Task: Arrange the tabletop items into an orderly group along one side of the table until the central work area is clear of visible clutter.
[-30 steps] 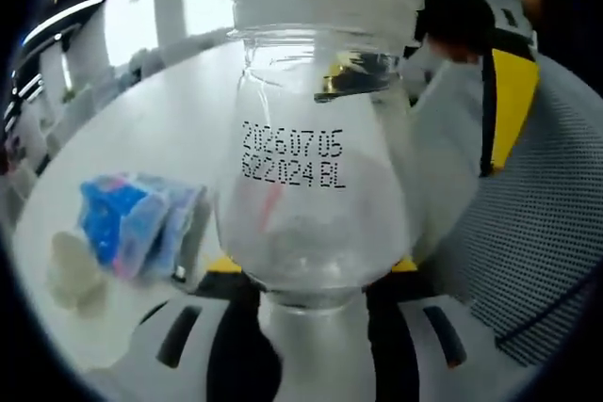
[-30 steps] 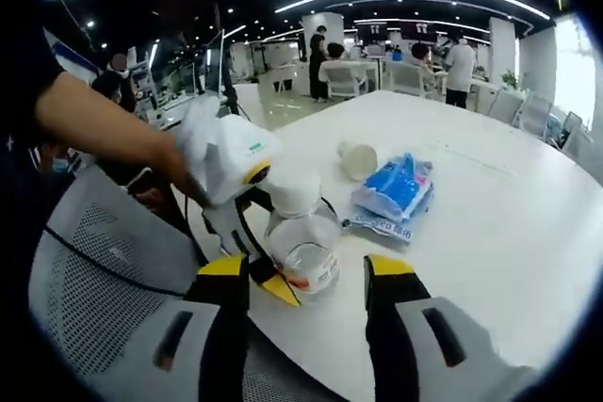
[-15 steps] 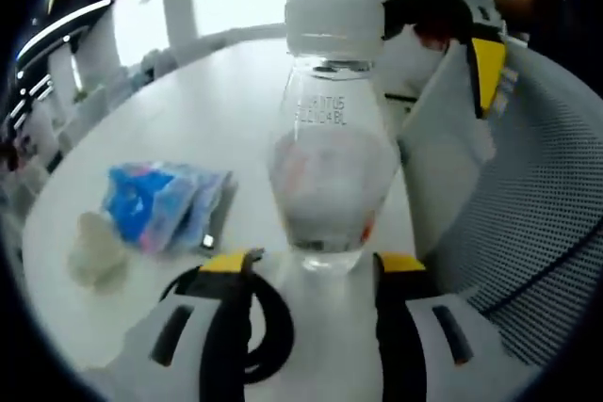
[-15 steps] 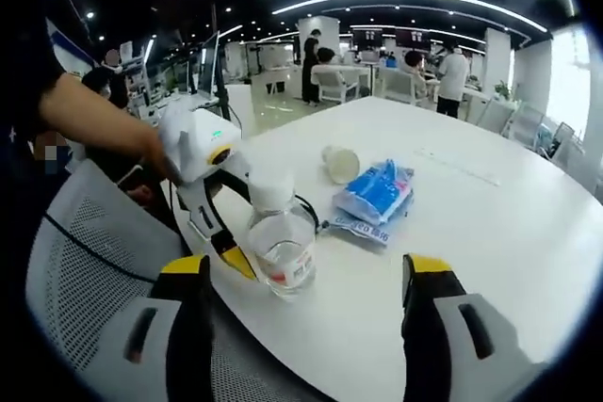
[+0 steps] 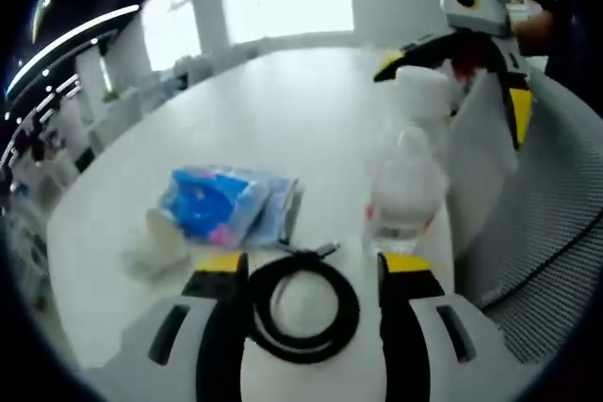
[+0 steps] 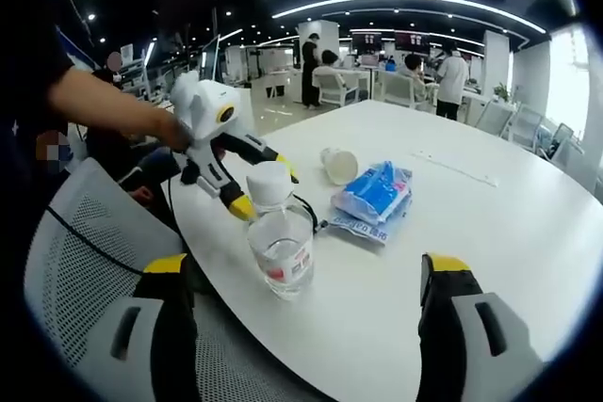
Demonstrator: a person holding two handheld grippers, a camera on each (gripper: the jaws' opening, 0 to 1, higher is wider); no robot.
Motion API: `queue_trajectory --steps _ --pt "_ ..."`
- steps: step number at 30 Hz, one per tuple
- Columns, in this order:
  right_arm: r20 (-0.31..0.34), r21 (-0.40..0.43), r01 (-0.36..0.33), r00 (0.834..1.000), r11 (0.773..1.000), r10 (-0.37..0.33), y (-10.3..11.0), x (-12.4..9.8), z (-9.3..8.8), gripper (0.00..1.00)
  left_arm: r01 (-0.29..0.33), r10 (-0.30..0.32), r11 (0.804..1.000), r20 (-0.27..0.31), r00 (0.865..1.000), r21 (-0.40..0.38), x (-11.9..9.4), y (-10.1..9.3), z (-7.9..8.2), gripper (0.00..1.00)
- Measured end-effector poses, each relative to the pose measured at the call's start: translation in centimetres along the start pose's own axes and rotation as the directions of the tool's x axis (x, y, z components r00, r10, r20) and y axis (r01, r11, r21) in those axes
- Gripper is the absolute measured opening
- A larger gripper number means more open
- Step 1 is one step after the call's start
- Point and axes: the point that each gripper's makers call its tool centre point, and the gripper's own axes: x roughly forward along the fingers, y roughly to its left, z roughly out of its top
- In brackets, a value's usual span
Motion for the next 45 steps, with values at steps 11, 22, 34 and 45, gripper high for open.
queue_trajectory --steps 11,22,34,45 --pt "-0.024 -0.124 0.054 0.998 0.991 -0.057 -1.0 -1.8 0.1 1.00 -0.108 0.107 0.994 -0.024 0.994 -0.024 0.0 4.4 0.0 0.60" --pt "0.003 -0.044 0.159 0.987 0.986 -0.159 -3.3 -5.0 -0.4 1.00 -0.258 0.255 0.957 -0.041 0.966 -0.135 0.4 8.5 0.0 0.63" --pt "0.096 0.065 0.265 0.958 0.962 -0.270 -5.4 -6.5 -0.6 1.00 -0.384 0.386 0.891 -0.043 0.922 -0.242 0.3 12.4 0.1 0.53" --pt "0.163 -0.058 0.262 0.955 0.963 -0.250 -4.5 -6.5 0.5 0.97 -0.454 0.445 0.868 -0.086 0.891 -0.201 1.4 14.1 -0.5 0.40"
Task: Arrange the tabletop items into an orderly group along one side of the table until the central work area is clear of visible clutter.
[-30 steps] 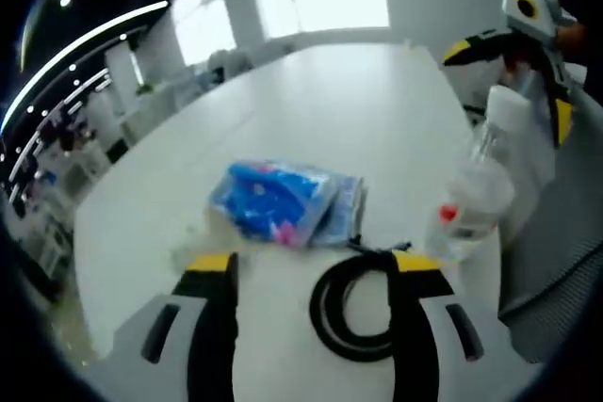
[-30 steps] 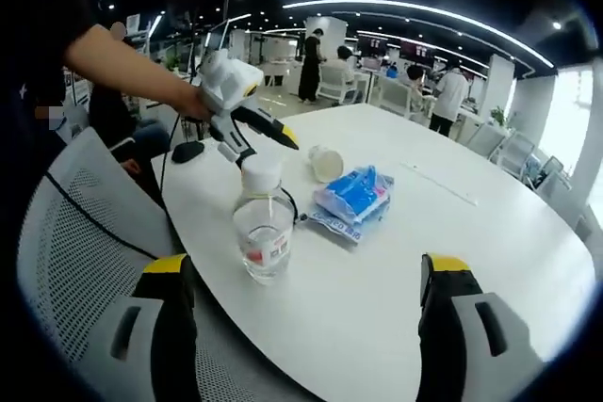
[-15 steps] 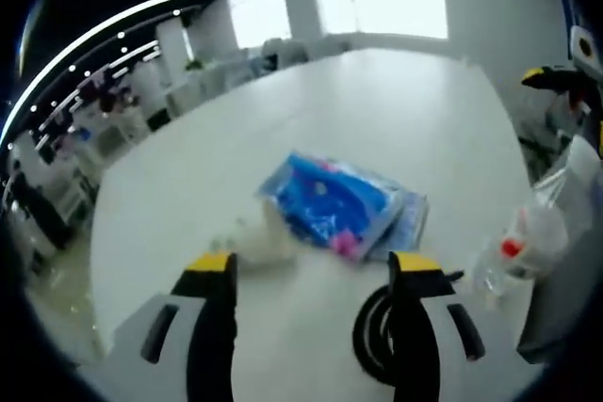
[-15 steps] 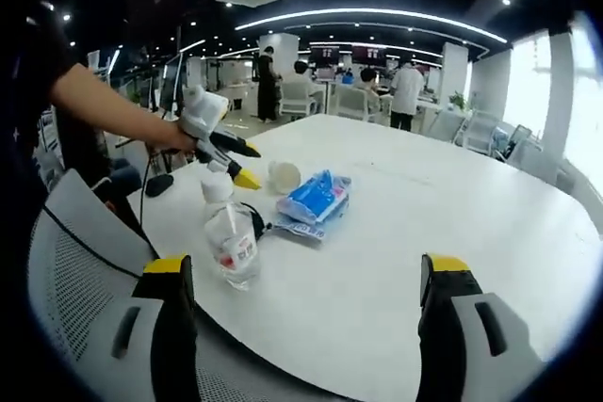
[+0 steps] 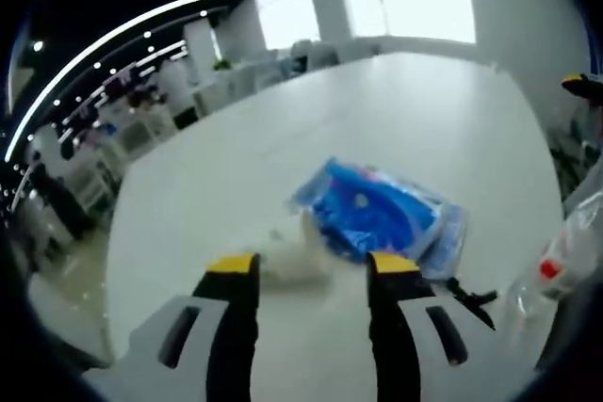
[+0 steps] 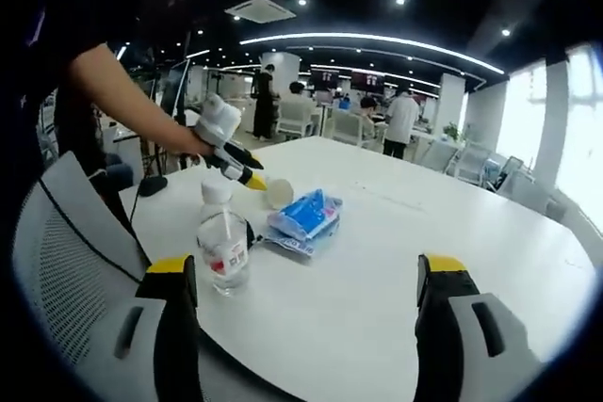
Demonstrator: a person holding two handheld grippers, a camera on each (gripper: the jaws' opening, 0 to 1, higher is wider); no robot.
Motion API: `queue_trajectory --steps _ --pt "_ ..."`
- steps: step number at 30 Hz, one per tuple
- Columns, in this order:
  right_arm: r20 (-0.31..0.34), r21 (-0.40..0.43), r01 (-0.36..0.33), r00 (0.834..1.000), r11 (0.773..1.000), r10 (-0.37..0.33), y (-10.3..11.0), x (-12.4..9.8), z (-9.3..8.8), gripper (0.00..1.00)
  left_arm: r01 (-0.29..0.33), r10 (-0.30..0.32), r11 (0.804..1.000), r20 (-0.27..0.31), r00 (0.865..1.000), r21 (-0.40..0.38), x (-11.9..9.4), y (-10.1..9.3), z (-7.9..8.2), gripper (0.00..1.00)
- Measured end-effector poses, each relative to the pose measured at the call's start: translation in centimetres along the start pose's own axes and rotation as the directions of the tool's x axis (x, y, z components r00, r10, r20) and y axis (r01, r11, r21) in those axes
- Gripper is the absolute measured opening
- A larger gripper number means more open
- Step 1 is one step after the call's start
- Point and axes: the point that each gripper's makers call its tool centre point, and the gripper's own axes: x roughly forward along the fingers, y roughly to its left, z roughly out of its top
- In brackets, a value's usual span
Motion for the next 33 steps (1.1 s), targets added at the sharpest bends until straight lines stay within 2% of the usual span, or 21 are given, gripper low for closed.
queue_trajectory --steps 4,6,17,24,33 --pt "-0.018 0.005 -0.006 1.000 1.000 0.006 0.1 0.1 -0.3 0.96 -0.022 0.022 1.000 -0.018 1.000 0.019 0.4 0.3 -0.2 0.32" --pt "-0.021 0.004 -0.003 1.000 1.000 0.004 0.0 0.1 -0.4 0.96 -0.026 0.026 1.000 -0.021 0.999 0.003 0.6 0.3 -0.1 0.29" --pt "-0.042 0.002 0.016 0.999 1.000 -0.016 -0.5 0.2 -0.9 0.91 -0.081 0.082 0.997 -0.044 0.996 0.014 2.5 1.4 0.0 0.28" --pt "-0.046 0.007 0.044 0.998 0.999 -0.044 -1.1 0.1 -1.0 0.89 -0.073 0.075 0.997 -0.069 0.995 0.037 3.9 1.6 0.2 0.28" --pt "-0.050 0.008 0.050 0.998 0.999 -0.050 -1.3 0.2 -1.1 0.87 -0.082 0.087 0.994 -0.082 0.993 0.067 4.1 2.1 0.0 0.19"
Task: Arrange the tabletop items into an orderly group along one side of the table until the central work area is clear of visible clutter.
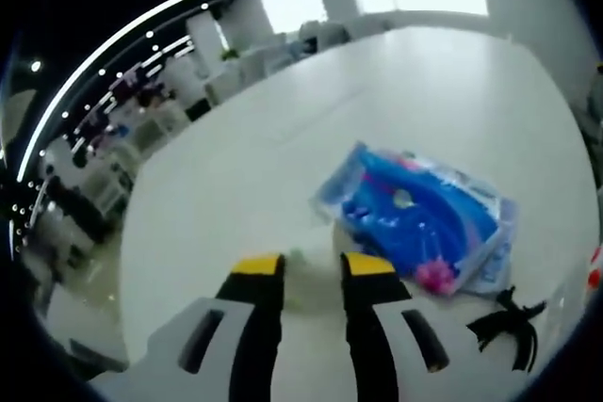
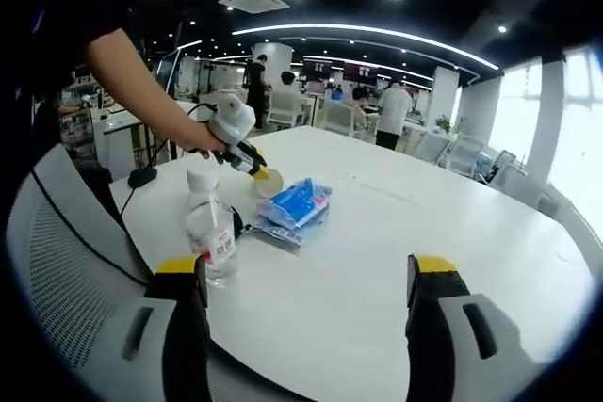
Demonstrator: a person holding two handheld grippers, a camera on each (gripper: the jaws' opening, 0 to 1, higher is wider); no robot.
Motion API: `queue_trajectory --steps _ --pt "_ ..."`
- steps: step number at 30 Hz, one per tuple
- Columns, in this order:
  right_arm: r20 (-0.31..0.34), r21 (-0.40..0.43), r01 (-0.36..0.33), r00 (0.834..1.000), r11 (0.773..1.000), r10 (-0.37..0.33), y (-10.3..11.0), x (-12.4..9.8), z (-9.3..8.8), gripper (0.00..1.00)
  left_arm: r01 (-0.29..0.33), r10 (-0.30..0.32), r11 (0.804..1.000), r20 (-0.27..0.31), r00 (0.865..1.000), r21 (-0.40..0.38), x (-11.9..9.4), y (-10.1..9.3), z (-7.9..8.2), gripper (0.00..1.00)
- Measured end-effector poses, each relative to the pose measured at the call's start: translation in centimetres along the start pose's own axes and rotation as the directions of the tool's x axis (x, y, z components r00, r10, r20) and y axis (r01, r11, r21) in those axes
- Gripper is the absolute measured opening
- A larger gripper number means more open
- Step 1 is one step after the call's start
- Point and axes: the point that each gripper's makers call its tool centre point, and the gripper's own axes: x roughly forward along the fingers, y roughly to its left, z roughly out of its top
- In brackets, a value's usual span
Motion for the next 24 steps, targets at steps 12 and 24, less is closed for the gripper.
queue_trajectory --steps 12,24 --pt "0.003 -0.007 -0.002 1.000 1.000 0.002 0.0 0.0 0.1 0.86 -0.096 0.096 0.995 0.010 0.995 0.035 -2.0 2.7 0.1 0.05" --pt "0.013 -0.005 -0.009 1.000 1.000 0.009 0.1 -0.1 0.3 0.86 -0.188 0.188 0.982 -0.030 0.982 0.005 -4.3 6.3 -1.5 0.00"
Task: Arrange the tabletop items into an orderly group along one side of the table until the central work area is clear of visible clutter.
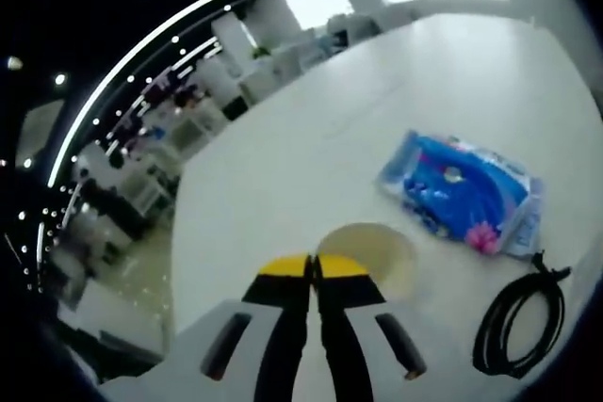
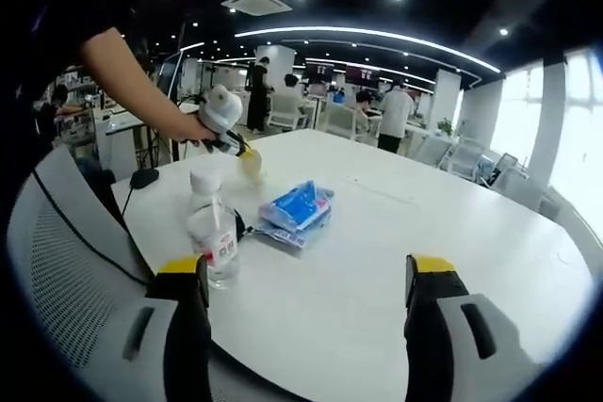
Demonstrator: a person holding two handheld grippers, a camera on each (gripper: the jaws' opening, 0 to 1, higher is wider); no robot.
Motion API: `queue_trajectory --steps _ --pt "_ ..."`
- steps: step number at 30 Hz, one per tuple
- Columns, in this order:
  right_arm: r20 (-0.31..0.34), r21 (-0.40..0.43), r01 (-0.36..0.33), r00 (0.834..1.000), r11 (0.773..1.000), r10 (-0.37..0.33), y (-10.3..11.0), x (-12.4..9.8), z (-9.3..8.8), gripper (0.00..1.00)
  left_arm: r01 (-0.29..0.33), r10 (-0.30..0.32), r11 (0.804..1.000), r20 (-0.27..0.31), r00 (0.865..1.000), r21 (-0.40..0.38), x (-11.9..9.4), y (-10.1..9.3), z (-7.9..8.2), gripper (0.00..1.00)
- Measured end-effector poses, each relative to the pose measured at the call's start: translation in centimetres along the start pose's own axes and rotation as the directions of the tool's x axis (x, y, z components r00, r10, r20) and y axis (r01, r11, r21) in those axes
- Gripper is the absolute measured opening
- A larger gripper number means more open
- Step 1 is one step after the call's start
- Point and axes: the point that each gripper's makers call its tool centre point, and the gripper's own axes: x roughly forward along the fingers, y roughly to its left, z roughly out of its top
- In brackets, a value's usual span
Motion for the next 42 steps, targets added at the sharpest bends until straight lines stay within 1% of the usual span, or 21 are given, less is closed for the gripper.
queue_trajectory --steps 4,10,11,19,23,24,27,33,35,42 --pt "-0.001 0.001 -0.005 1.000 1.000 0.005 0.1 0.0 0.0 0.86 -0.011 0.011 0.999 -0.001 1.000 -0.050 -0.7 0.8 -0.2 0.00" --pt "-0.004 0.012 -0.005 1.000 1.000 0.005 0.1 0.0 -0.1 0.88 -0.001 -0.001 0.996 -0.017 1.000 -0.091 -1.3 1.0 -0.8 0.00" --pt "-0.003 0.014 -0.004 1.000 1.000 0.004 0.1 0.0 0.0 0.88 0.012 -0.015 0.993 -0.020 1.000 -0.114 -1.3 0.8 -1.0 0.00" --pt "-0.001 0.025 -0.014 1.000 1.000 0.014 0.3 0.0 0.0 0.92 0.042 -0.050 0.989 -0.047 0.998 -0.144 -1.8 0.2 -1.5 0.00" --pt "-0.005 0.032 -0.014 1.000 0.999 0.014 0.3 0.0 -0.1 0.95 0.062 -0.074 0.985 -0.064 0.995 -0.163 -2.2 -0.4 -1.7 0.00" --pt "-0.004 0.032 -0.014 1.000 0.999 0.015 0.3 0.0 -0.1 0.96 0.073 -0.087 0.981 -0.073 0.994 -0.181 -2.3 -0.8 -1.8 0.00" --pt "-0.006 0.034 -0.016 1.000 0.999 0.016 0.3 0.0 -0.2 0.97 0.079 -0.097 0.978 -0.084 0.992 -0.193 -2.6 -1.2 -2.0 0.00" --pt "-0.010 0.027 -0.016 1.000 1.000 0.017 0.4 0.0 -0.3 0.97 0.104 -0.131 0.971 -0.116 0.985 -0.217 -2.9 -2.2 -2.4 0.00" --pt "-0.011 0.025 -0.016 1.000 1.000 0.016 0.4 -0.1 -0.3 0.97 0.114 -0.148 0.966 -0.133 0.980 -0.232 -3.0 -2.6 -2.6 0.00" --pt "-0.018 0.020 -0.014 1.000 1.000 0.014 0.3 -0.1 -0.4 0.95 0.116 -0.164 0.956 -0.164 0.973 -0.271 -2.9 -2.9 -2.7 0.00"
